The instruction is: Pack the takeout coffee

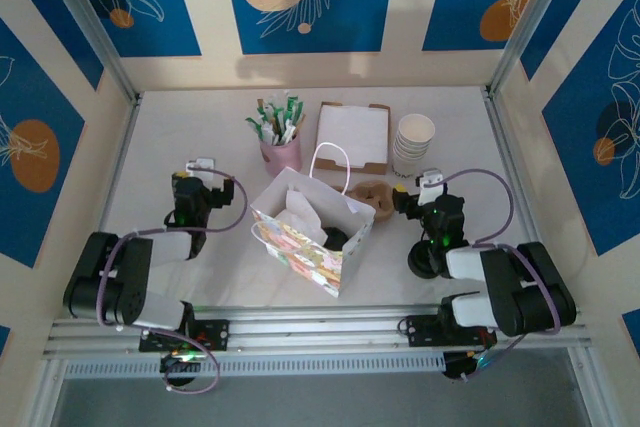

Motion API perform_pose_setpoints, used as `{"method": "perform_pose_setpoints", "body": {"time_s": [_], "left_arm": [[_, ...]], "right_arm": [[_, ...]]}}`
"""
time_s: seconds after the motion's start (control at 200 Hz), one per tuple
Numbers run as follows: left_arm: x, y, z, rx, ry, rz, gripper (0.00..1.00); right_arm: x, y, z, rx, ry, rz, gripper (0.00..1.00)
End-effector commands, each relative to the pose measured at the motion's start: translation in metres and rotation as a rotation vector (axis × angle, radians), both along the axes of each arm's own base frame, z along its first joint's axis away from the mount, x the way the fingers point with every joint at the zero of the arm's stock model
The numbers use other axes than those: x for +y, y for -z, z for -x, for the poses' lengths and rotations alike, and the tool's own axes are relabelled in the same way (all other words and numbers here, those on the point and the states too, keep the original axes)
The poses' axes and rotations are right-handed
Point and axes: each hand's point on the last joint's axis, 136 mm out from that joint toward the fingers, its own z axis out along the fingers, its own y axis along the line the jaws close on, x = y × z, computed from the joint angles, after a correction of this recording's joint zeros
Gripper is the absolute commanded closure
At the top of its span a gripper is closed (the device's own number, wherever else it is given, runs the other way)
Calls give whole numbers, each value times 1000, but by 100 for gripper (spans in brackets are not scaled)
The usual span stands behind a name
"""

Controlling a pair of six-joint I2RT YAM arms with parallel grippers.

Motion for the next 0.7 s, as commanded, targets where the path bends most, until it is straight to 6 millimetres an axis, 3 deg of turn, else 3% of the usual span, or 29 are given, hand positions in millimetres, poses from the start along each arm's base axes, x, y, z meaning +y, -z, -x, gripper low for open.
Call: {"method": "perform_pose_setpoints", "body": {"time_s": [0.0, 0.265, 0.695], "left_arm": [[-2, -3, -6, -42, 24, 7, 0], [-3, 10, -7, -35, 34, 14, 0], [7, 6, -6, -77, -50, -12, 0]], "right_arm": [[4, -22, -14, -104, -14, 17, 21], [8, -17, -16, -101, -33, 28, 21], [2, -10, -20, -80, -24, -4, 20]]}}
